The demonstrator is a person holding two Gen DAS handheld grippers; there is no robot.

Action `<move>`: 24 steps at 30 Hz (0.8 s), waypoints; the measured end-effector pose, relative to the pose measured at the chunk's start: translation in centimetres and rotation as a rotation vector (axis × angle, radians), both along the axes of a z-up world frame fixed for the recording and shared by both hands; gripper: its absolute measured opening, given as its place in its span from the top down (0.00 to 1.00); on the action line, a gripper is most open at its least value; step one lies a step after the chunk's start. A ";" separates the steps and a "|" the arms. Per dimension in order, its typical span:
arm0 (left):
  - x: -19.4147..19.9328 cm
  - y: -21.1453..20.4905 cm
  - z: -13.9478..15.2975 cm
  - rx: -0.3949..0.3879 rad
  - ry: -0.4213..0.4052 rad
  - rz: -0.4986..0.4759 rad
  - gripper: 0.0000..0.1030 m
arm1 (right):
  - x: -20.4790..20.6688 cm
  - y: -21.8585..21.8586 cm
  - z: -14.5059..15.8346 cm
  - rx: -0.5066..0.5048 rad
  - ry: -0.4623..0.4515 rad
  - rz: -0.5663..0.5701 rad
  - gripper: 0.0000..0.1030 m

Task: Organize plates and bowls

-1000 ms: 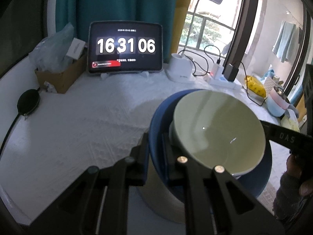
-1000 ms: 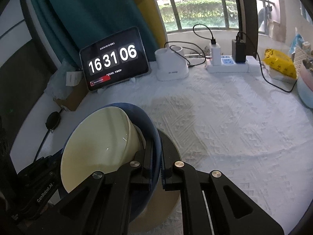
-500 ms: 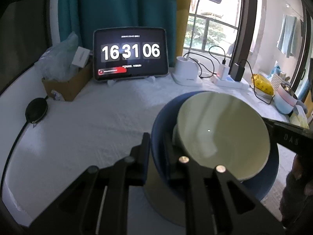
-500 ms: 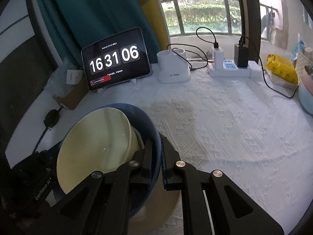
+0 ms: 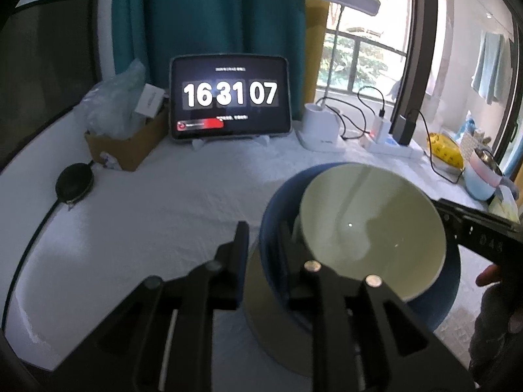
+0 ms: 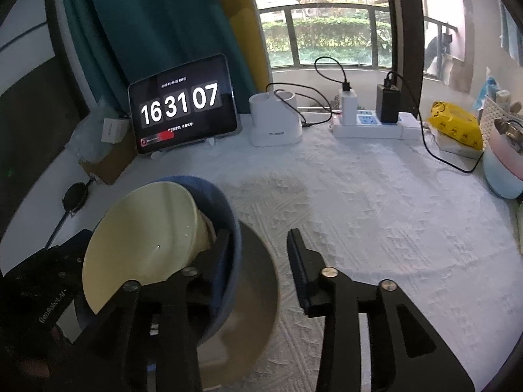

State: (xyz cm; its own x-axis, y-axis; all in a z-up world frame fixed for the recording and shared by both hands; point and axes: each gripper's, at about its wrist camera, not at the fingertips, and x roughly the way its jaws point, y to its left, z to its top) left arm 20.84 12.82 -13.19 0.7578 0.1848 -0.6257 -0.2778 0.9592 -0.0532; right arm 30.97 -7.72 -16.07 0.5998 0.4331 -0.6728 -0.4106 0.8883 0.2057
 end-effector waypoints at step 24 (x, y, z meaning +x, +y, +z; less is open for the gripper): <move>-5.8 -3.7 3.8 0.022 -0.132 0.013 0.26 | -4.9 -5.9 2.9 0.001 -0.080 -0.095 0.49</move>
